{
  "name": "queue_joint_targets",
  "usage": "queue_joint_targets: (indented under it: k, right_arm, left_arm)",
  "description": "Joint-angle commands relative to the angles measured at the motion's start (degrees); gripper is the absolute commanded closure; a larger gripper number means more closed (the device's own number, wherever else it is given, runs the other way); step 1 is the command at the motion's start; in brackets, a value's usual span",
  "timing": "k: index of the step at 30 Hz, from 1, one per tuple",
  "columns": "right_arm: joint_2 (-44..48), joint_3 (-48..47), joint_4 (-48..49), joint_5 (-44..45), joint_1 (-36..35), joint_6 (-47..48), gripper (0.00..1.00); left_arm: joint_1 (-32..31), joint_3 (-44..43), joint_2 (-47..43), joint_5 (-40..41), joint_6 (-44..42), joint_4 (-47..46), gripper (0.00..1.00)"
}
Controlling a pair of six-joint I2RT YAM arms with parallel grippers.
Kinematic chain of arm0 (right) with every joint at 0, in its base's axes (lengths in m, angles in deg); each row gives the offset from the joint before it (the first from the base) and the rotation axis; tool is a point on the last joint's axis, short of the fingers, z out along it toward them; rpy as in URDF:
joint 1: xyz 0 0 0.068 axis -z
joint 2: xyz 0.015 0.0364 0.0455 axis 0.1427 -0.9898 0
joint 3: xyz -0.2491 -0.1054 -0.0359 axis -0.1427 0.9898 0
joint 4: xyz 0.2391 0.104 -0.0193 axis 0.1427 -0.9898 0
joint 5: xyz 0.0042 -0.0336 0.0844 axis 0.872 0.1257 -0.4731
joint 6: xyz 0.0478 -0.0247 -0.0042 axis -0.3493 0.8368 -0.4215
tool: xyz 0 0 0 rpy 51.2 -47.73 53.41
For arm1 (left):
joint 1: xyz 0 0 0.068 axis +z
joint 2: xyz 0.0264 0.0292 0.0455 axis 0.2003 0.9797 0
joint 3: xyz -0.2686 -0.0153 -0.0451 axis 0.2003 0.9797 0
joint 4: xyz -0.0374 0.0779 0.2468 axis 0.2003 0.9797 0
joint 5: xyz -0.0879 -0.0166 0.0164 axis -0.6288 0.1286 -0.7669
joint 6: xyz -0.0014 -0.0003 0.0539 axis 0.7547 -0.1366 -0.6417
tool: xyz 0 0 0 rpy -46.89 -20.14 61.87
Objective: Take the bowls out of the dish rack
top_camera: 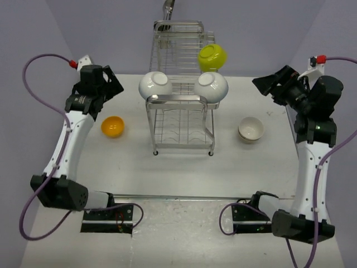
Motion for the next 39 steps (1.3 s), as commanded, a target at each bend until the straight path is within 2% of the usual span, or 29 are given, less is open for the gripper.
queue_joint_targets:
  k: [1, 3, 4, 6, 7, 8, 11, 13, 19, 24, 29, 39]
  right_arm:
    - [-3.0, 1.8, 12.8, -12.4, 3.6, -9.5, 0.09]
    - [-6.9, 3.4, 24.3, -17.4, 4.3, -17.3, 0.10]
    - [-8.4, 5.3, 34.6, -22.1, 4.5, -24.0, 0.11]
    - [-13.5, 7.5, 45.9, -25.7, 4.5, -31.2, 0.12]
    - [-15.4, 8.2, 58.4, -27.6, 4.4, -39.3, 0.13]
    - [-17.5, 8.5, 65.1, -31.3, 4.3, -44.0, 0.15]
    - [-26.4, 7.8, 84.3, -34.6, 3.4, -58.3, 0.20]
    - [-32.0, 4.3, 90.4, -37.6, 1.9, -63.3, 0.21]
    - [-41.2, -0.9, 97.3, -37.7, -0.7, -69.3, 0.21]
    - [-47.2, -7.4, 108.0, -37.2, -3.7, -79.1, 0.21]
    - [-47.2, -7.9, 105.0, -36.5, -5.1, -77.0, 0.21]
    - [-44.6, 1.6, 104.7, -25.8, -7.2, -70.9, 0.22]
  left_arm:
    - [-0.4, -1.6, -8.8, -1.3, -0.9, 1.0, 0.00]
    - [-0.4, -0.4, -11.9, -1.5, -0.9, 1.2, 0.00]
    - [-0.4, 0.9, -15.3, -2.6, -1.1, 0.3, 0.00]
    - [-0.4, 2.0, -18.6, -5.2, -1.6, -1.2, 0.00]
    - [-0.4, 2.6, -21.5, -6.3, -2.4, -1.7, 0.00]
    - [-0.4, 3.2, -22.8, -7.2, -2.9, -1.8, 0.00]
    - [-0.4, 4.2, -26.4, -10.7, -5.9, -1.9, 0.00]
    - [-0.4, 4.6, -28.5, -10.4, -7.5, -0.8, 0.00]
    - [-0.4, 5.6, -33.1, -11.5, -10.3, -1.3, 0.00]
    - [-0.4, 5.9, -33.8, -8.8, -10.4, -0.6, 0.00]
    - [-0.4, 6.2, -36.8, -4.2, -9.0, -1.3, 0.00]
    - [-0.4, 6.1, -36.6, -6.0, -9.5, -1.6, 0.00]
